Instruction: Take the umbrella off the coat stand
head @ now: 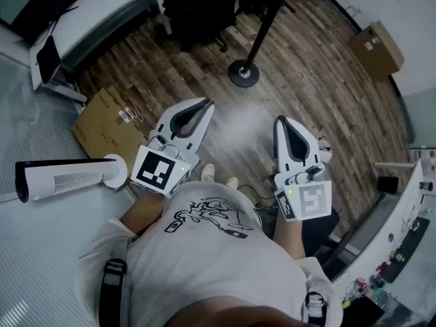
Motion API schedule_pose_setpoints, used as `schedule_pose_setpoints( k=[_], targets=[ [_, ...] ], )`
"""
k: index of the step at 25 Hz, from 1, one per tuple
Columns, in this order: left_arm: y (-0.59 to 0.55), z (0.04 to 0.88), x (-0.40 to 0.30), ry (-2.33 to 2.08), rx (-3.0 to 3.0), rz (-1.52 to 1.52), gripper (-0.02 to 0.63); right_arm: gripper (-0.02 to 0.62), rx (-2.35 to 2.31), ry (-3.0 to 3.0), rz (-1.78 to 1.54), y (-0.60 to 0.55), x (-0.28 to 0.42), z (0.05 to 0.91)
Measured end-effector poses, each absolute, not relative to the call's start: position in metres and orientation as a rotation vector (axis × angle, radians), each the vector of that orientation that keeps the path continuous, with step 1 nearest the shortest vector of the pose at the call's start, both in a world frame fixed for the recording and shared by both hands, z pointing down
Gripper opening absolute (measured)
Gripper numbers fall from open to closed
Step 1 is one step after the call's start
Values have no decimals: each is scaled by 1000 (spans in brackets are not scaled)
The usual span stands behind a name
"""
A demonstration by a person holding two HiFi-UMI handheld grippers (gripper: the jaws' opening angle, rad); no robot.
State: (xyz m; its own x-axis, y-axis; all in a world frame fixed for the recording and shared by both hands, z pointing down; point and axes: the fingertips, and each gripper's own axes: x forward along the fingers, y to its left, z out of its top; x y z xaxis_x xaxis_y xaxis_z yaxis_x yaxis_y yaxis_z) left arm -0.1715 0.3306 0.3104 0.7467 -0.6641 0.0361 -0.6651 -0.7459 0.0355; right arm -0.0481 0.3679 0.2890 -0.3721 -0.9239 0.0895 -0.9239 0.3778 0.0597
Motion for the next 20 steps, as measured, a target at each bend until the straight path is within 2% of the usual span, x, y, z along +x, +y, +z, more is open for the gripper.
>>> schedule_pose_setpoints(
  k=[20],
  targets=[
    [339,309,-192,-1095,2887,25,41,9,1735,-2518,24,380,-65,287]
  ],
)
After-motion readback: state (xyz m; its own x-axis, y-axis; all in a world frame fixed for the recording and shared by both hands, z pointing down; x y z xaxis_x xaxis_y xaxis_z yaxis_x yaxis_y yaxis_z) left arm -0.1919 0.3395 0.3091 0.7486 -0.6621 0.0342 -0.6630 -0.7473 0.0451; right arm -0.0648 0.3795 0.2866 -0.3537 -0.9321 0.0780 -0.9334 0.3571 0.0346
